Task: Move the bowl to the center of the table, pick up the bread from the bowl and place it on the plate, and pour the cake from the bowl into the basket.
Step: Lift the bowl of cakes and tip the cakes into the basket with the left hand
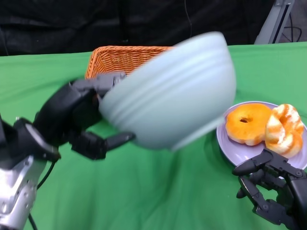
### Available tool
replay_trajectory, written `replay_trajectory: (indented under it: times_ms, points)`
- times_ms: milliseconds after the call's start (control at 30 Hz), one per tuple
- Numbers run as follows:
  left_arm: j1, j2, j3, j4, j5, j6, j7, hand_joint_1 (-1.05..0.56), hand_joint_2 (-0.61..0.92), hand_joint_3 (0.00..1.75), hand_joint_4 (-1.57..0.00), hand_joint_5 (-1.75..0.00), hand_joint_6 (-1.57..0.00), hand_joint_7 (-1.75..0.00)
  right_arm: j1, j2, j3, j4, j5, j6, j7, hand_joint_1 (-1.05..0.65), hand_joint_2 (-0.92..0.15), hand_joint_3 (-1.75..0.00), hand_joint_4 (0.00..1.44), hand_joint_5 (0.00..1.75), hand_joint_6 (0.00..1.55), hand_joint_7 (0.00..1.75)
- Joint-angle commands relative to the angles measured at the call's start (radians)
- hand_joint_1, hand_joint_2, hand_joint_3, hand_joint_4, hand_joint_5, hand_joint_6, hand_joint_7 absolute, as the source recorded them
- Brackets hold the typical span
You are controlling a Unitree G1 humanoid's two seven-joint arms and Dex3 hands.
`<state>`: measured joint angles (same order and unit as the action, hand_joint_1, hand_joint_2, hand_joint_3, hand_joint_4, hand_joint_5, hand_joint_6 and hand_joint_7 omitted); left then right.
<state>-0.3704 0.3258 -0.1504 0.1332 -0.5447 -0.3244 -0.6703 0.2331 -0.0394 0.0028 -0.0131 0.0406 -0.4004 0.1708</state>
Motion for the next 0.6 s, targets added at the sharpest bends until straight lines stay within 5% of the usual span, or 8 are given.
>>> replay_trajectory:
  times_ms: [33, 233, 500, 600]
  points:
    - [-0.087, -0.064, 0.053, 0.077, 0.086, -0.004, 0.080, -0.12, 0.50, 1.31, -0.79, -1.71, -0.72, -1.51, -0.004, -0.010, -0.011, 0.013, 0.013, -0.002, -0.001, -0.16, -0.75, -0.61, 0.64, 1.54, 0.63, 1.25]
    - [-0.231, -0.144, 0.098, 0.294, 0.247, -0.099, 0.128, -0.15, 0.58, 1.10, -0.78, -1.68, -0.77, -1.38, -0.011, -0.009, -0.012, 0.032, 0.006, -0.012, -0.006, -0.16, -0.75, -0.60, 0.64, 1.54, 0.64, 1.25]
    - [-0.259, -0.173, 0.134, 0.353, 0.288, -0.137, 0.110, -0.16, 0.60, 1.06, -0.79, -1.66, -0.79, -1.35, -0.013, -0.010, -0.012, 0.039, 0.007, -0.018, -0.005, -0.16, -0.76, -0.58, 0.64, 1.54, 0.64, 1.24]
    - [-0.461, -0.193, 0.140, 0.634, 0.372, -0.169, 0.187, -0.16, 0.59, 1.06, -0.82, -1.63, -0.80, -1.31, -0.015, -0.006, -0.010, 0.055, 0.005, -0.018, -0.007, -0.17, -0.76, -0.58, 0.65, 1.55, 0.65, 1.25]
